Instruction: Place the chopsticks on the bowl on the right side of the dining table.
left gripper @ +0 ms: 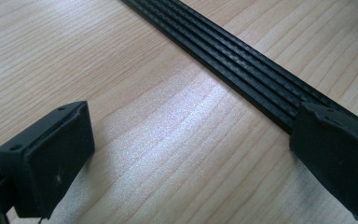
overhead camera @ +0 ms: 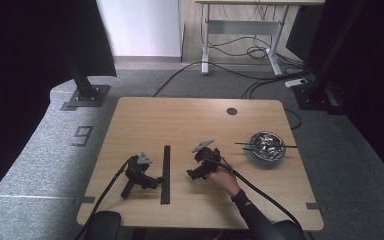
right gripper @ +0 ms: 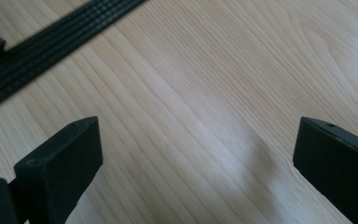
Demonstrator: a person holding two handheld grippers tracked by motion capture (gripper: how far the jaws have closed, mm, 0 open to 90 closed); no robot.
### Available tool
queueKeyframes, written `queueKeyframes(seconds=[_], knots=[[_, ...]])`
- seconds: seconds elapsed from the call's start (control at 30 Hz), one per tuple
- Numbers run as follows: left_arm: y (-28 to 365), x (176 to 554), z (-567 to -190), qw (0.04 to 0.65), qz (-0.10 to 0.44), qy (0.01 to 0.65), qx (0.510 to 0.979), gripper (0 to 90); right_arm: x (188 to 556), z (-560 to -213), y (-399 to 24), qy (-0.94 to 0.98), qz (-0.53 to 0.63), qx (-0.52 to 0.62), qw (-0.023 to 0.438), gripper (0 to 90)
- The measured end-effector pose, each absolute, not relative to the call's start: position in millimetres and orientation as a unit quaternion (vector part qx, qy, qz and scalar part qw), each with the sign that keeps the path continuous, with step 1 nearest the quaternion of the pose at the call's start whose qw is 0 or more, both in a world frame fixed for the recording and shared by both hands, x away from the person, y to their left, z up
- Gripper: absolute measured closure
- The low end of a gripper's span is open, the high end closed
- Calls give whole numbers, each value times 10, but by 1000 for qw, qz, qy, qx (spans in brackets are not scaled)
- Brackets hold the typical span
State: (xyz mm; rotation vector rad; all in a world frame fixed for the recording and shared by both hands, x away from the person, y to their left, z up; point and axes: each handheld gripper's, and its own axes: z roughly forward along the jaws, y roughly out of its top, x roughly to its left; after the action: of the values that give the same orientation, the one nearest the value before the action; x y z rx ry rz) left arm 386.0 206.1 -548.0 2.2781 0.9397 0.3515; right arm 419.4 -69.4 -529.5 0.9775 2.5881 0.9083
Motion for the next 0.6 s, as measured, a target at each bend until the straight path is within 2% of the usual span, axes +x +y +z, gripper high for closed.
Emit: queueKeyframes(seconds=[0.6], knots=[[2062,3861,-5480,321,134,357,867,0,4277,-5249,-249,886,315,320,112,21]])
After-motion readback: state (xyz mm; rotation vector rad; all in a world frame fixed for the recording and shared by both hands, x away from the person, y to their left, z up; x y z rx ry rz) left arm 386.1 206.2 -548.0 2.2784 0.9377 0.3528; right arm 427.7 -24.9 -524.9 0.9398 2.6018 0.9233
